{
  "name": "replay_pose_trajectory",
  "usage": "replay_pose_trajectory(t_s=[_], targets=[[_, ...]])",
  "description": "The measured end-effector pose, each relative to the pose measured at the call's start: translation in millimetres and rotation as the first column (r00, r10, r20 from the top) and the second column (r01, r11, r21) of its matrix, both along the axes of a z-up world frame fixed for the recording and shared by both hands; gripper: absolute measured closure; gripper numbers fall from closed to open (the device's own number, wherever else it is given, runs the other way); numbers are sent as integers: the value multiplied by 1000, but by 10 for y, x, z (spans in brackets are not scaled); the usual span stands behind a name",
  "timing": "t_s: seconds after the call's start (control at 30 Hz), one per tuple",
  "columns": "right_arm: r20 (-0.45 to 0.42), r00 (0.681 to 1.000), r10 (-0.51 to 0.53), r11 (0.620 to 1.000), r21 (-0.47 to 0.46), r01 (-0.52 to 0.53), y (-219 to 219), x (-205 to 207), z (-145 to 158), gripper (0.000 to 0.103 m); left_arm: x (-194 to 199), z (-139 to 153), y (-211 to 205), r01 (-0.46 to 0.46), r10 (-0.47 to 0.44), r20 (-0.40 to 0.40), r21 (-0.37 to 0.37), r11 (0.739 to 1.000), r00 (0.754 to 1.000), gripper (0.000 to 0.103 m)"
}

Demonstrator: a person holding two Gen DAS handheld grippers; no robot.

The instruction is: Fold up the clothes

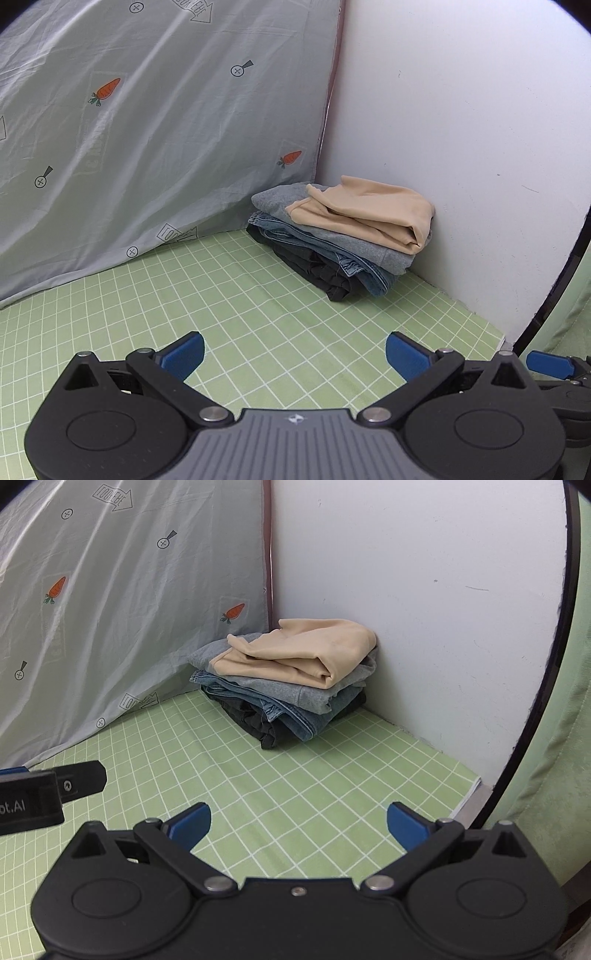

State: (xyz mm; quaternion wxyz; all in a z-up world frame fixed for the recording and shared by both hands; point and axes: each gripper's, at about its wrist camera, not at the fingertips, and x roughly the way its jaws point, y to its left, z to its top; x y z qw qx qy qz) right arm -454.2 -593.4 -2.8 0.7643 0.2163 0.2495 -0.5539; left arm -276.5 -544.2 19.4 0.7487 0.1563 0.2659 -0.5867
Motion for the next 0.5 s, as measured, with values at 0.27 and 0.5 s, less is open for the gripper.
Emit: replay_pose_trajectory(t_s=[0.27, 0.5], targets=[[0, 1000, -11, 1000, 3, 11, 272, -63, 1, 0, -40, -37, 236, -3, 3, 3, 21, 1000, 1000, 0], [0, 1000, -2, 1000, 6, 2, 433, -110, -2, 0, -118, -50, 421, 3, -3, 9, 27, 1000, 1000, 0]])
